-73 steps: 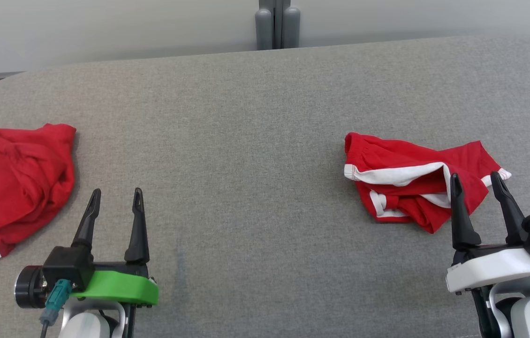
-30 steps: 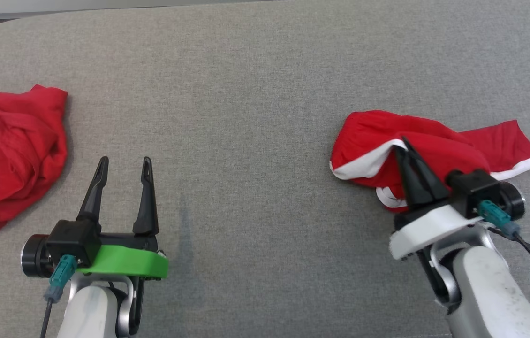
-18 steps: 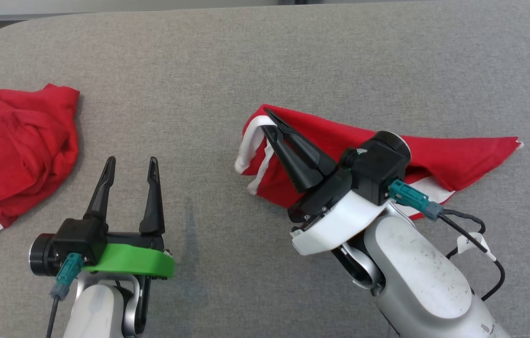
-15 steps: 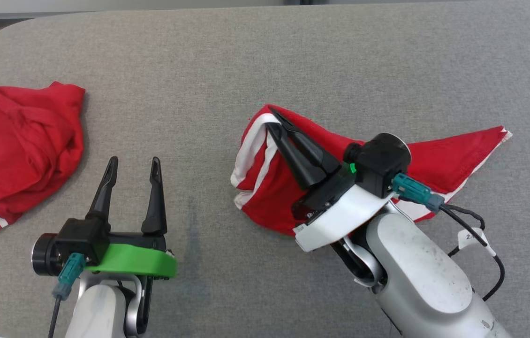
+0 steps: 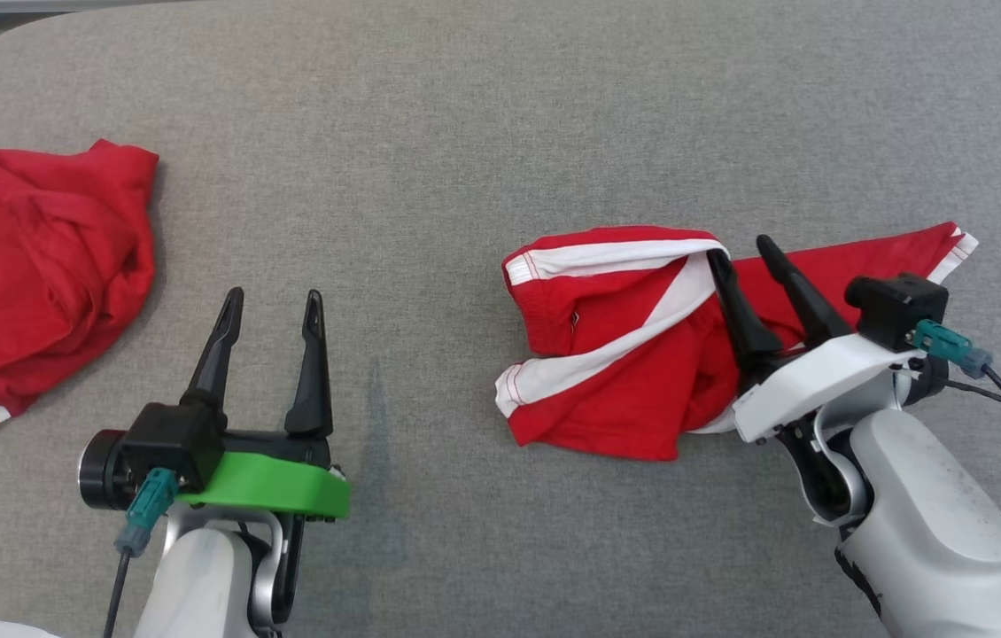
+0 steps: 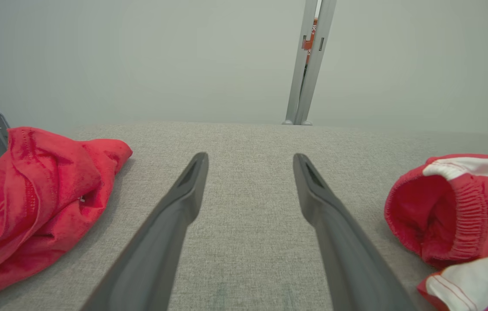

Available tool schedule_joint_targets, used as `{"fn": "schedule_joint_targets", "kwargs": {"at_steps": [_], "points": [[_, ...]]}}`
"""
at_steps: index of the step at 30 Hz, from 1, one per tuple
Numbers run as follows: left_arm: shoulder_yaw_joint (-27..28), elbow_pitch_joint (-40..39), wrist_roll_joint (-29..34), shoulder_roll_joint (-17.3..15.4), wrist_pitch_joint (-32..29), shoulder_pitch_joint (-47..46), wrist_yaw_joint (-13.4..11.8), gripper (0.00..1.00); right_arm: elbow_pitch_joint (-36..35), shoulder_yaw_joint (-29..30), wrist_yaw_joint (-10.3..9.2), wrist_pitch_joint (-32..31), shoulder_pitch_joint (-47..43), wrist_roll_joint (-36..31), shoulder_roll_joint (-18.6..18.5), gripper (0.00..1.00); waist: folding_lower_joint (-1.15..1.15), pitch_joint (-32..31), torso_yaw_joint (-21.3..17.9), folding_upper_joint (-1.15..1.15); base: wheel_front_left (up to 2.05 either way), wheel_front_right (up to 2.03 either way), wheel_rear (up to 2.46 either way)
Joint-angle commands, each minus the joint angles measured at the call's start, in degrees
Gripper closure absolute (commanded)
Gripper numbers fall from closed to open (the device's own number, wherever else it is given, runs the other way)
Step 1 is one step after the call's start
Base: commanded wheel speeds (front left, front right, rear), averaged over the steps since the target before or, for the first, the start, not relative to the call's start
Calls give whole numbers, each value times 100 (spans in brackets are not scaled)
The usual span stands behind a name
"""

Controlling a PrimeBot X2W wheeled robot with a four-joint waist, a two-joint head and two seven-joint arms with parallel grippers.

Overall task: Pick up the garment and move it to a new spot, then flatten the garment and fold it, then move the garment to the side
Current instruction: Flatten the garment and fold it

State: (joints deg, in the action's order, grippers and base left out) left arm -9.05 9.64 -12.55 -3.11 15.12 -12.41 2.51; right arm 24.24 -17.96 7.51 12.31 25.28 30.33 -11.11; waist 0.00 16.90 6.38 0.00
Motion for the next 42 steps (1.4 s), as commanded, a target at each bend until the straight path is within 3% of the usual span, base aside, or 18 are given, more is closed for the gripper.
{"fn": "schedule_joint_targets", "kwargs": {"at_steps": [1, 7, 12, 20, 37, 42], "points": [[27, 11, 19, -5, 3, -85, 5, 0, 25, 33, -5, 87, 17, -20, -68, 0, 0, -17, -23, 0, 0, 0, 0], [97, 47, 82, -1, 3, 88, -28, 0, -457, 509, -5, 288, -387, -738, -228, 0, 0, -182, -87, 0, 0, 0, 0], [223, 11, 135, -64, 3, 220, -39, 0, -1405, 1296, -5, 285, -1019, -1451, 0, 0, 0, -365, -184, 0, 0, 0, 0], [317, -51, 240, -169, 2, 461, -40, 0, -2415, 1970, -5, 154, -1969, -2107, 370, 0, 0, -598, -267, 0, 0, 0, 0], [299, -115, 286, -218, 2, 506, -48, 0, -2873, 2164, -5, -160, -2350, -2201, 620, 0, 0, -587, -314, 0, 0, 0, 0], [293, -131, 292, -216, 2, 457, -60, 0, -2806, 1882, -5, -245, -2242, -2240, 561, 0, 0, -544, -308, 0, 0, 0, 0]]}}
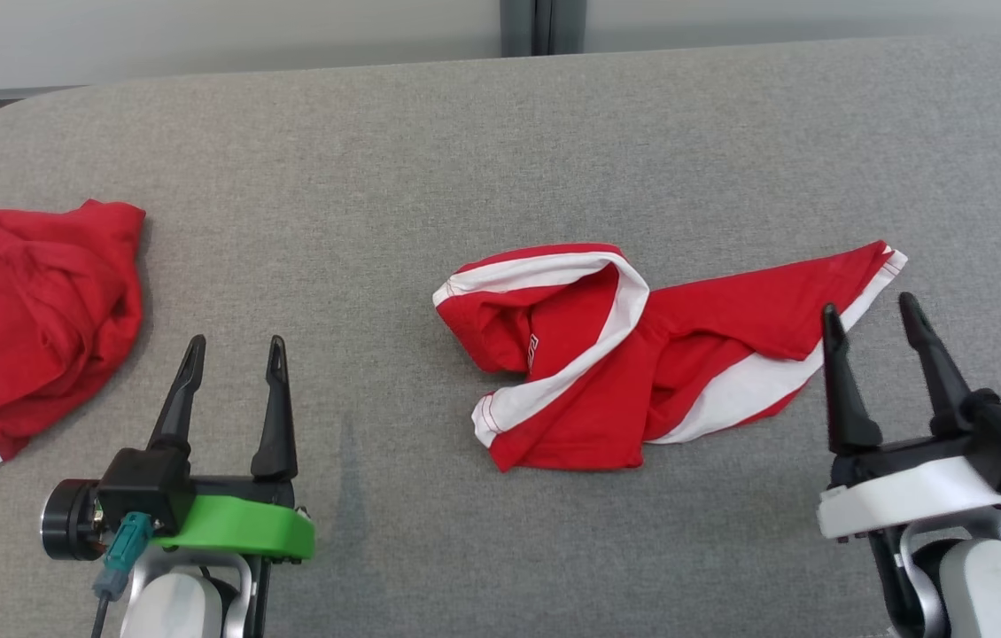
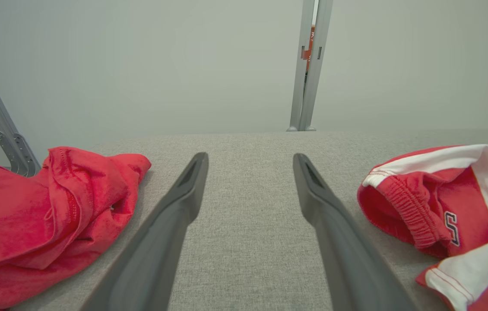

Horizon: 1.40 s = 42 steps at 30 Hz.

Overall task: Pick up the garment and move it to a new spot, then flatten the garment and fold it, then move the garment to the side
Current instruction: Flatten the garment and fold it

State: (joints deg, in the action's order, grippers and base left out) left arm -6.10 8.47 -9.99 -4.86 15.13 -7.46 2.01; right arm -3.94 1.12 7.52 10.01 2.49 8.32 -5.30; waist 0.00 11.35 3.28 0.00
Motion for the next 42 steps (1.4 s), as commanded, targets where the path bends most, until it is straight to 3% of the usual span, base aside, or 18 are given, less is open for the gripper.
{"fn": "schedule_joint_targets", "kwargs": {"at_steps": [1, 13, 19, 24, 25, 26, 28, 34, 42], "points": [[-6, -17, 40, -39, 1, -57, -16, 0, 49, -208, -6, -63, 82, -55, -43, 0, 0, 29, 6, 0, 0, 0, 0], [-113, -31, 19, 47, 2, -353, -11, 0, 1176, -2971, -7, -540, 867, 193, -260, 0, 0, 435, 224, 0, 0, 0, 0], [-156, -37, -17, 103, 2, -454, -34, 0, 2138, -3586, -6, -422, 1403, 130, -160, 0, 0, 632, 327, 0, 0, 0, 0], [-171, -14, -31, 127, 1, -496, -49, 0, 2768, -3753, -6, -303, 1719, 97, -56, 0, 0, 699, 370, 0, 0, 0, 0], [-168, -11, -31, 129, 2, -507, -49, 0, 2900, -3759, -6, -300, 1784, 89, -35, 34, 0, 707, 374, 0, 0, 0, 0], [-162, -11, -29, 130, 2, -514, -50, 0, 2990, -3762, -7, -289, 1825, 90, -17, 60, 0, 713, 373, 0, 0, 0, 0], [-154, -13, -18, 135, 2, -519, -45, 0, 3160, -3753, -6, -232, 1891, 113, 10, 100, 0, 721, 371, 0, 0, 0, 0], [-113, -15, 2, 146, 1, -495, -39, 0, 3209, -3620, -6, 167, 1938, 260, 89, 100, 0, 698, 328, 0, 0, 0, 0], [-38, -15, 27, 157, 2, -393, -29, 0, 1852, -2866, -7, 442, 1383, 493, -222, 100, 0, 595, 179, 0, 0, 0, 0]]}}
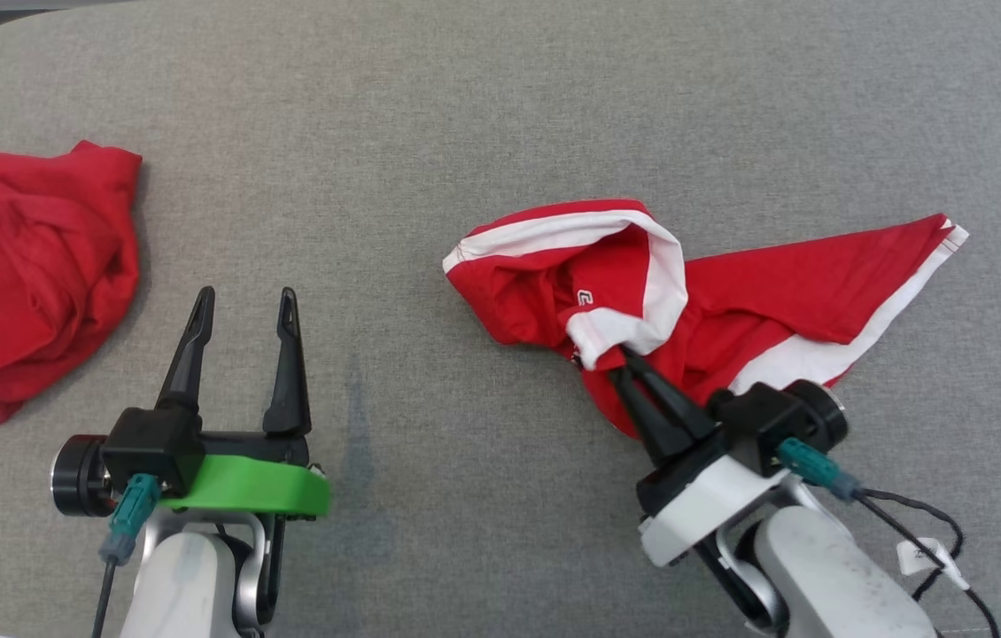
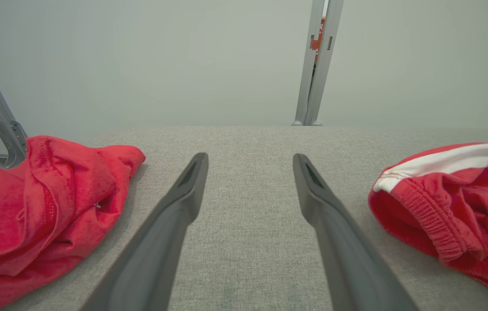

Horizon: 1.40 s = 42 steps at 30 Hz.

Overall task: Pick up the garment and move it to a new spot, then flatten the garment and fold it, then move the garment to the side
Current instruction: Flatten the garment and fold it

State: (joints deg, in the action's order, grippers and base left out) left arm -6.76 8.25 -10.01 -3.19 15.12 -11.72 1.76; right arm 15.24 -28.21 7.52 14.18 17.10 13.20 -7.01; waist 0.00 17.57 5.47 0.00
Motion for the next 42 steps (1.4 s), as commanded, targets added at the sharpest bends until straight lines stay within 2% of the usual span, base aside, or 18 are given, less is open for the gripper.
{"fn": "schedule_joint_targets", "kwargs": {"at_steps": [1, 4, 8, 9, 10, 11, 16, 22, 32, 42], "points": [[38, 8, 36, -10, 3, 44, 1, 0, -241, 222, -6, 32, -158, -6, -86, 100, 0, -37, -64, 0, 0, 0, 0], [52, 6, 62, -8, 3, 62, 18, 0, -695, 796, -6, -45, -442, 48, -164, 100, 0, -59, -123, 0, 0, 0, 0], [60, 19, 80, -7, 3, 50, 45, 0, -771, 1606, -6, -256, -699, 240, -147, 100, 0, -78, -161, 0, 0, 0, 0], [61, 25, 86, -7, 2, 52, 52, 0, -719, 1716, -5, -300, -730, 217, -164, 76, 0, -84, -167, 0, 0, 0, 0], [62, 29, 90, -6, 2, 51, 56, 0, -682, 1881, -4, -300, -735, 300, -119, 27, 0, -89, -170, 0, 0, 0, 0], [65, 34, 93, -5, 2, 52, 60, 0, -635, 1989, -5, -289, -730, 299, -107, 0, 0, -97, -174, 0, 0, 0, 0], [75, 65, 111, -5, 2, 113, 72, 0, -518, 2565, -5, -117, -813, 200, -20, 0, 0, -202, -174, 0, 0, 0, 0], [145, 61, 145, -55, 2, 276, 48, 0, -1028, 3048, -5, -53, -978, -68, -18, 0, 0, -418, -215, 0, 0, 0, 0], [191, -1, 178, -164, 2, 494, 21, 0, -2078, 3103, -5, -648, -1452, -249, 87, 0, 0, -701, -251, 0, 0, 0, 0], [146, -47, 135, -176, 3, 522, -3, 0, -2214, 3103, -5, -780, -1557, -193, 163, 0, 0, -694, -256, 0, 0, 0, 0]]}}
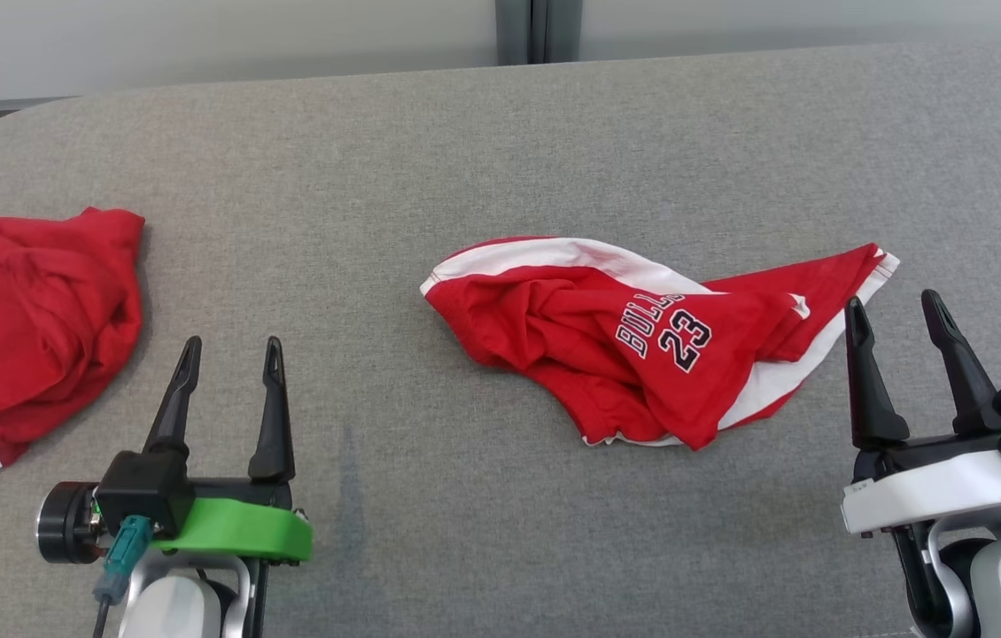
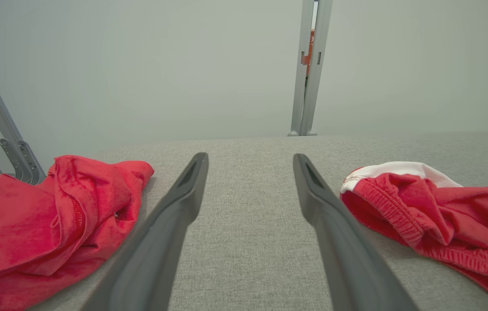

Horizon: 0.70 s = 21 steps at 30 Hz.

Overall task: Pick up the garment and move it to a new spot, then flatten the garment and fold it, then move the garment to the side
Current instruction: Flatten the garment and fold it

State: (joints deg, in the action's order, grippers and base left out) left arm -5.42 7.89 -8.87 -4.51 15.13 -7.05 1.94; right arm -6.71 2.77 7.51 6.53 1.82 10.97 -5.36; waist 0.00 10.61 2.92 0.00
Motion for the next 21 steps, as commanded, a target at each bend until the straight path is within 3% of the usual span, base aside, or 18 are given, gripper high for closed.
{"fn": "schedule_joint_targets", "kwargs": {"at_steps": [1, 12, 21], "points": [[8, -14, 20, -49, 1, 52, -28, 0, -15, 6, -4, -13, -21, 36, -3, 0, 0, 7, -3, 0, 0, 0, 0], [-39, -23, -8, -63, 1, -70, -51, 0, 231, -38, -4, -145, 95, 94, -49, 0, 0, 106, 18, 0, 0, 0, 0], [-154, -41, -35, 8, 1, -284, -49, 0, 1442, -644, -4, -284, 642, 430, -126, 0, 0, 407, 161, 0, 0, 0, 0]]}}
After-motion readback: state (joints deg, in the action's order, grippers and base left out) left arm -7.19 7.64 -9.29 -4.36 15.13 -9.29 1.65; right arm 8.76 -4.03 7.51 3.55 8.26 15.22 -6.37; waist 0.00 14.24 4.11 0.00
